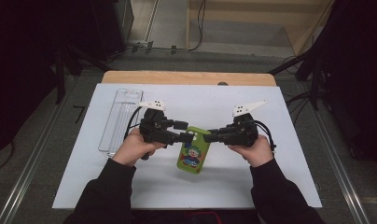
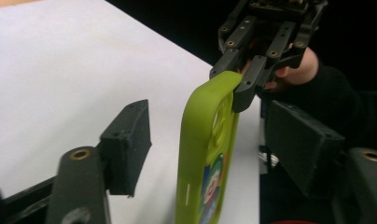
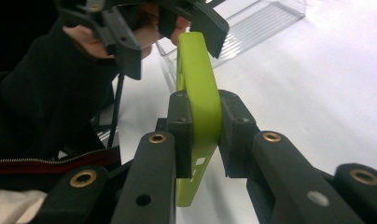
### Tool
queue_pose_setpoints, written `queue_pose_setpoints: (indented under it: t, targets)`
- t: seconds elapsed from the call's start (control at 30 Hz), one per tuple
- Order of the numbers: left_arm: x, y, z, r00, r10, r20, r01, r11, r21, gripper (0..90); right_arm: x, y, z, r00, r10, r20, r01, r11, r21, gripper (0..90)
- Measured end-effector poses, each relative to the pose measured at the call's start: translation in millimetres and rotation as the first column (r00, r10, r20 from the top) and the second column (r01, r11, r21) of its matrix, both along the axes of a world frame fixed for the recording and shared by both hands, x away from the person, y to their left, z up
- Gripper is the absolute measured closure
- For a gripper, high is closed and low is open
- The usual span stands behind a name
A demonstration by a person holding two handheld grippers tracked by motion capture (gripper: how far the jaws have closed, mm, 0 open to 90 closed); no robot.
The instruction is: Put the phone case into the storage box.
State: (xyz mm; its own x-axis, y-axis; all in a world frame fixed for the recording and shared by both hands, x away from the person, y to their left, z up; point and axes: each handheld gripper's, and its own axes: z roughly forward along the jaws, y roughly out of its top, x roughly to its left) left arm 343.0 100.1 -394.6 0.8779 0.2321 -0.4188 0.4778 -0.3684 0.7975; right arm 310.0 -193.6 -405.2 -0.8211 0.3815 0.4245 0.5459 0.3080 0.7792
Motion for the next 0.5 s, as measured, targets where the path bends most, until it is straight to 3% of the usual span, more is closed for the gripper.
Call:
queue_pose_setpoints:
  t: [0.27,0.5]
  targets:
    - [-2.9,-0.9,3.7,0.996,0.062,0.064,-0.066,0.9964,0.052,30.9,-0.1,-3.5,3.0,0.9967,-0.079,-0.017,0.079,0.997,-0.019,74.8]
    - [-2.3,-0.4,3.8,0.9925,0.1,0.07,-0.104,0.9924,0.065,30.9,-2.3,-4.0,7.2,0.9873,-0.157,-0.027,0.155,0.987,-0.049,74.8]
